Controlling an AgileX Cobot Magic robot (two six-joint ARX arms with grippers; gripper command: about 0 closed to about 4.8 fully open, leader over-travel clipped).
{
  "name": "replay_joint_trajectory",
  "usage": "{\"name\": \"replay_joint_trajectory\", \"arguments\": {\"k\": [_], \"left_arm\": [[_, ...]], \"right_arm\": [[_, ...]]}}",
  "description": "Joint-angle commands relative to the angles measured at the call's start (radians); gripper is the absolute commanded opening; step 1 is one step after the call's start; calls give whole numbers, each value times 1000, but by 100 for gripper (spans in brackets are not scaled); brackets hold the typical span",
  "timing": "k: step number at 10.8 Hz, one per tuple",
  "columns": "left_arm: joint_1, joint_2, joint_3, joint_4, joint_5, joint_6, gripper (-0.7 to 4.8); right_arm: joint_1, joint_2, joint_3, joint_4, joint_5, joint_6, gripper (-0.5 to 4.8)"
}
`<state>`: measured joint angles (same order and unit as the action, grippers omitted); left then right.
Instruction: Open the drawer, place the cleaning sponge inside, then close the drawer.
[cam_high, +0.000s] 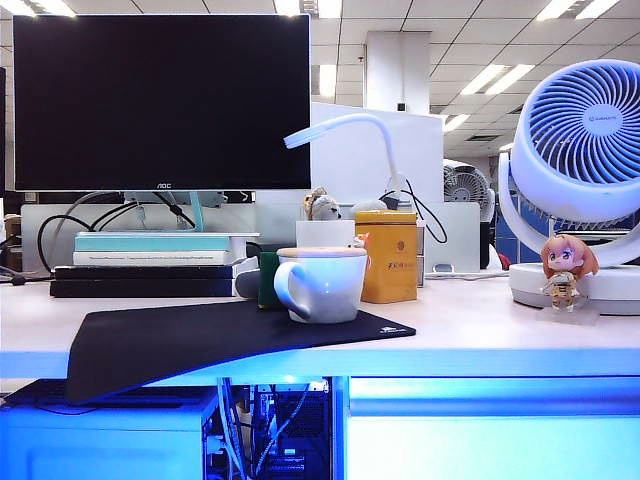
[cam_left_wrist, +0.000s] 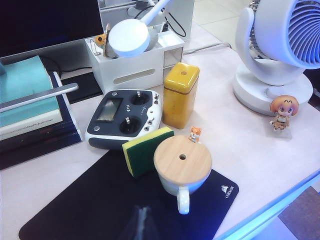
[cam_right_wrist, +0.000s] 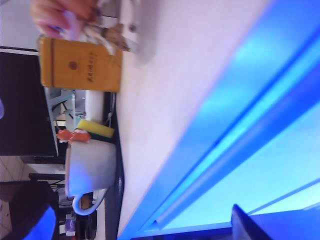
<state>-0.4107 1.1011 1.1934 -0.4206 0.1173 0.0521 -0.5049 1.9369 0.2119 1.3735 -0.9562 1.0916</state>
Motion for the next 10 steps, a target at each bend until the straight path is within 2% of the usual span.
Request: {"name": "replay_joint_trajectory", "arguments": {"k": [1,6,10], "left_arm": [[1,-3,5,10,3,1,-5],[1,-3,5,9,3,1,-6],[1,-3,5,7,3,1,-6]], "right_arm": [[0,12,6,23,29,-41,479],[4,22,79,-2,42,-29,479],[5,148,142,1,59,-27,479]]}}
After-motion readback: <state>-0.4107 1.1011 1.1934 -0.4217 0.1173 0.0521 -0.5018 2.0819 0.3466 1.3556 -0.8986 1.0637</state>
